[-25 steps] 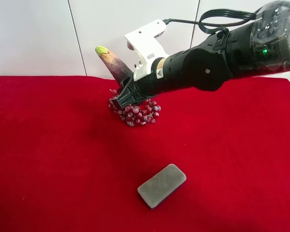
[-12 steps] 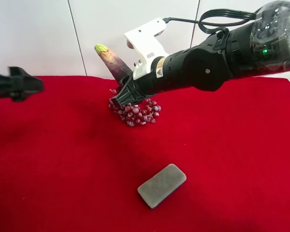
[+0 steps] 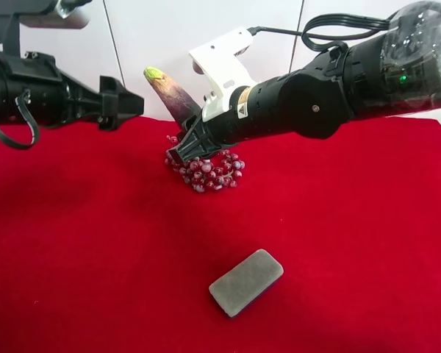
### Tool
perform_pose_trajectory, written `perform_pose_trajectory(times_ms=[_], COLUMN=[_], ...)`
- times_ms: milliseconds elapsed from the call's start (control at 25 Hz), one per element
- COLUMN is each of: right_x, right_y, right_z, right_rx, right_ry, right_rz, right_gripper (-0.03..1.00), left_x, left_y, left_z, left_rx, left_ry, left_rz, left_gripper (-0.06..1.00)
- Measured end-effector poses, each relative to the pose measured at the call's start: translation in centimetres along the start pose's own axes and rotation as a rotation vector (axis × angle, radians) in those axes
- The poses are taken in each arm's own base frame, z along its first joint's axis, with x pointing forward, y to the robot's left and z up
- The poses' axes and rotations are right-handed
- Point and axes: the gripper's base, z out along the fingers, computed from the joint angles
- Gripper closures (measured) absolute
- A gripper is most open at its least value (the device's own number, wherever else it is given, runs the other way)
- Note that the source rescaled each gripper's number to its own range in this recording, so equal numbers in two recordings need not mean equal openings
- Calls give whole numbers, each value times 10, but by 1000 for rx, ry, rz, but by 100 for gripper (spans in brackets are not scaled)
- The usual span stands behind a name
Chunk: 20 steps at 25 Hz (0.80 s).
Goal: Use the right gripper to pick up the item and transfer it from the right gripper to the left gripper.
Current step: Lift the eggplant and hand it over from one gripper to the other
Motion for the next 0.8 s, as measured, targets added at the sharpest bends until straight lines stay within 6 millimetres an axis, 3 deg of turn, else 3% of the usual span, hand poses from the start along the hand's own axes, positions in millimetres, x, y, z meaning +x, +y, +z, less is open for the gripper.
perform_pose_trajectory(times_ms=[440, 800], right_x=[-9, -12], right_y=[8, 11], right_z=[0, -1], right_rx=[-17, -26], right_ry=[-87, -118], right_rz=[36, 89], right_gripper=[96, 96], left_x=[-8, -9], left_y=[-1, -1], left_z=[0, 0], left_rx=[-5, -8], left_ry=[-49, -57], left_rz=[2, 2], left_gripper=[-5, 2])
